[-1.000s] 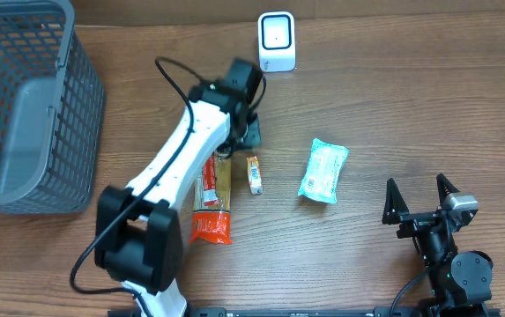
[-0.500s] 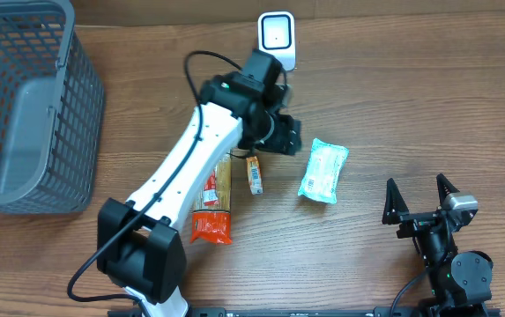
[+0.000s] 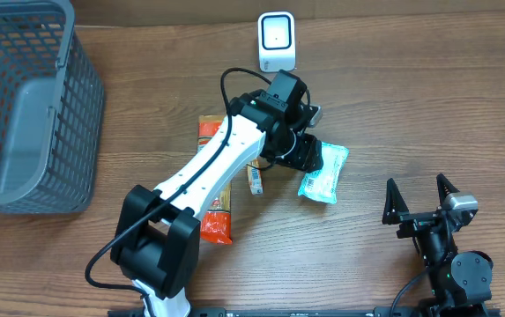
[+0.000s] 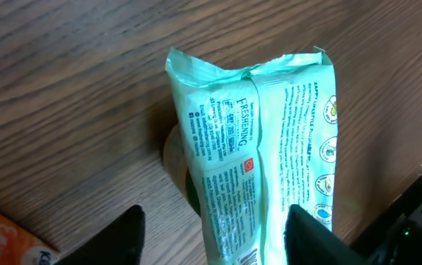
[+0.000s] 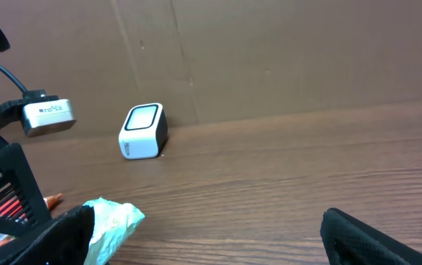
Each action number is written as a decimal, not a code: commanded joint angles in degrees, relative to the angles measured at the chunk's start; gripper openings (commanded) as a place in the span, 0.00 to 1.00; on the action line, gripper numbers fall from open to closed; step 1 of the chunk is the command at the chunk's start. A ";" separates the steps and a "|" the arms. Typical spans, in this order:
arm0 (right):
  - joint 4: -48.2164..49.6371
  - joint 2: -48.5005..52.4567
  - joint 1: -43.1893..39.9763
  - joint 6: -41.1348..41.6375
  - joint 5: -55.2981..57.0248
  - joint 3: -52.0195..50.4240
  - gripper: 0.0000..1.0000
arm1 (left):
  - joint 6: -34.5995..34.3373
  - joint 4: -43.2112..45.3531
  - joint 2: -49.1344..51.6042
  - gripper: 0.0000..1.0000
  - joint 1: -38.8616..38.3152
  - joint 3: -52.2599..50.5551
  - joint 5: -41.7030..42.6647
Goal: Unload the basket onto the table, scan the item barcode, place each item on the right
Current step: 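Grasp the teal packet with the left gripper and lift it off the jar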
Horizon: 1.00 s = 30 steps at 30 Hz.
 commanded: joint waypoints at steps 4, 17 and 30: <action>0.33 -0.46 -0.22 -0.24 0.13 -0.61 1.00 | 1.03 0.90 2.84 0.45 -1.29 -0.42 1.55; 0.33 -0.46 -0.22 -0.24 0.13 -0.61 1.00 | 0.66 0.68 5.86 0.04 -1.75 -0.11 3.67; 0.33 -0.46 -0.22 -0.24 0.13 -0.61 1.00 | -0.52 -2.21 0.09 0.04 -0.76 5.79 4.04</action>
